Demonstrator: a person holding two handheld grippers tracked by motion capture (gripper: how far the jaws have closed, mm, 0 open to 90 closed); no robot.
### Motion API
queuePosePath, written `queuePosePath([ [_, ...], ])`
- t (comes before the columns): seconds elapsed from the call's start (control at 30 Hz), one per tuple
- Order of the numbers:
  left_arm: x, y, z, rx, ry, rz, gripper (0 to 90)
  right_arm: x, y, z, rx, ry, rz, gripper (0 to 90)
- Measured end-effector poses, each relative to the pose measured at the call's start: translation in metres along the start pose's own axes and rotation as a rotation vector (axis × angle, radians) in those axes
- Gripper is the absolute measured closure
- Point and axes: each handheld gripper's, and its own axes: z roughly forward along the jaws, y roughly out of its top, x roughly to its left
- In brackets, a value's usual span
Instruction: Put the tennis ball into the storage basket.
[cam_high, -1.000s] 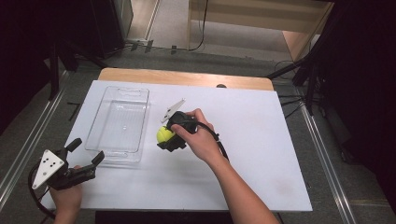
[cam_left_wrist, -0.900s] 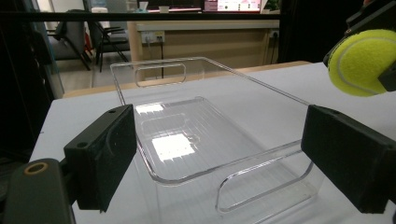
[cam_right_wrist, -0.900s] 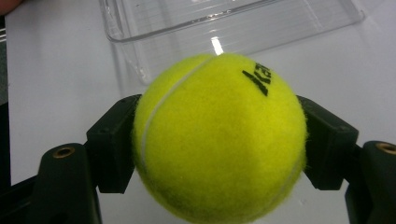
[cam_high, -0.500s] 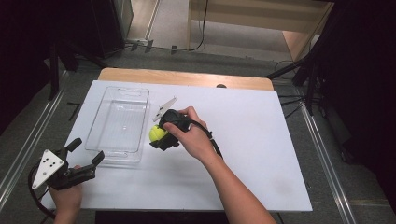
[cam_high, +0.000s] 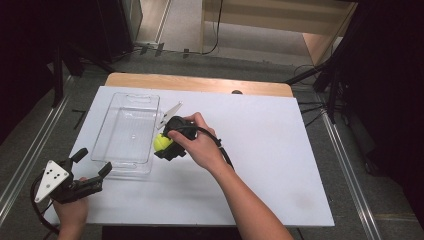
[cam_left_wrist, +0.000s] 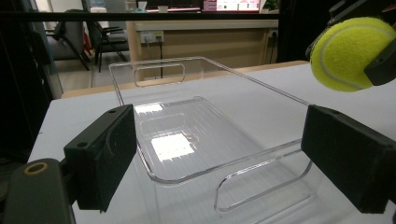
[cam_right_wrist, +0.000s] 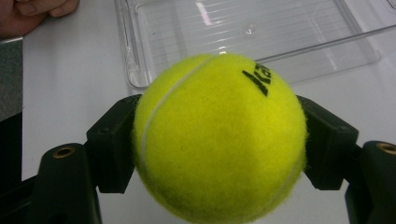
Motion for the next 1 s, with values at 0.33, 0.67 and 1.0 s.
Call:
queuePosePath([
  [0.33,0.000,0.000,0.000,0.002,0.000,0.000,11.1,0.003,0.010,0.002,0.004,0.004,-0.010,23.4],
  [0.67,0.000,0.000,0.000,0.003,-0.001,0.001,11.1,0.005,0.021,0.005,0.007,0.011,-0.015,23.4],
  [1.0,0.000,0.000,0.000,0.004,-0.002,0.002,11.1,0.008,0.031,0.011,0.008,0.022,-0.034,23.5],
])
